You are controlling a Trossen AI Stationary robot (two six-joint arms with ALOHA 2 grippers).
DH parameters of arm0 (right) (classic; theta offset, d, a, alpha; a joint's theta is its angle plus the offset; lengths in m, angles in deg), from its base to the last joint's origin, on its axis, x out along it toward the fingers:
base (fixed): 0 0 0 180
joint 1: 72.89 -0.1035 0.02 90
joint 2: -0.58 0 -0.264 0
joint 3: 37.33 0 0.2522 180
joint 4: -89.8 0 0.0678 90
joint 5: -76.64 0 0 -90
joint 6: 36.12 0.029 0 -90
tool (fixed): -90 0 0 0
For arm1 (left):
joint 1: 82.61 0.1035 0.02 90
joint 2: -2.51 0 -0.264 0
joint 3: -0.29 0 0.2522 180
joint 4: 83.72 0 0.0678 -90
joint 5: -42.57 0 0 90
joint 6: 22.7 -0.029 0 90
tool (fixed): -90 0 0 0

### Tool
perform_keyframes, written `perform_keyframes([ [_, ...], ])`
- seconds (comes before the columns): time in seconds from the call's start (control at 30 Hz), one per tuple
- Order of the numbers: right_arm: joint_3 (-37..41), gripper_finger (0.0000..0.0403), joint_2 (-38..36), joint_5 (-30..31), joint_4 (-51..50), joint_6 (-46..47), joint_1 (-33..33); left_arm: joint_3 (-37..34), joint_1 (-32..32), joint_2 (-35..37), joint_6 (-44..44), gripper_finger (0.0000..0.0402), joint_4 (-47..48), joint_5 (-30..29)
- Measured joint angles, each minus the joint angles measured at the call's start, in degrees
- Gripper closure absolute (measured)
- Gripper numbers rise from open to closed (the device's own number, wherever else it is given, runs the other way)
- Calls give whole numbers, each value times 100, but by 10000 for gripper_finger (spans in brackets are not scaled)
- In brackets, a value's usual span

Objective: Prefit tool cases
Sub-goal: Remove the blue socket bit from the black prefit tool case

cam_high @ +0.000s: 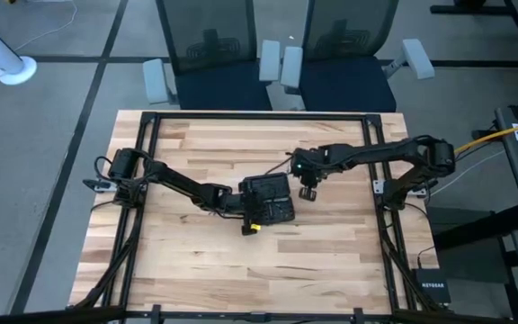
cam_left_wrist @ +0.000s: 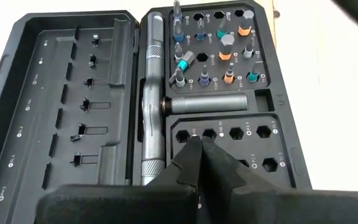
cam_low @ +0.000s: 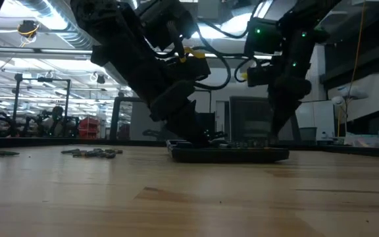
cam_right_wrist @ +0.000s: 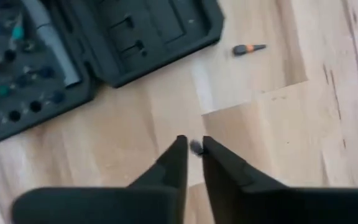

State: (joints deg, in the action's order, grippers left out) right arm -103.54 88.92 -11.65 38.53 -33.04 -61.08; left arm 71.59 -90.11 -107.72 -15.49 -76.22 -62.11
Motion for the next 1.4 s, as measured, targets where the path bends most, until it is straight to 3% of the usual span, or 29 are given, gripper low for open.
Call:
perform_keyframes([
  [0.2, -59, 258, 0, -166, -32, 15, 60, 0, 5, 0, 51, 402, -25, -2],
  [0.33, -103, 236, 0, -1265, -162, 59, -117, 0, 5, 0, 86, 402, -29, -4],
  [0.43, -103, 241, 0, -1436, 3, 12, -521, 0, 8, 0, 160, 401, -34, -11],
  [0.63, -103, 268, 0, -561, 888, -75, -1155, 0, 22, 0, 101, 401, -189, 4],
  [0.73, -105, 277, 17, -324, 941, -76, -1182, 0, 49, 0, -11, 401, -374, 3],
  [1.0, -107, 287, 347, -583, 1032, -103, -1179, 0, 86, 0, -14, 402, -341, 4],
  [1.4, -107, 288, 807, -476, 1052, -373, -1179, 2, 86, 0, 50, 401, -333, 56],
])
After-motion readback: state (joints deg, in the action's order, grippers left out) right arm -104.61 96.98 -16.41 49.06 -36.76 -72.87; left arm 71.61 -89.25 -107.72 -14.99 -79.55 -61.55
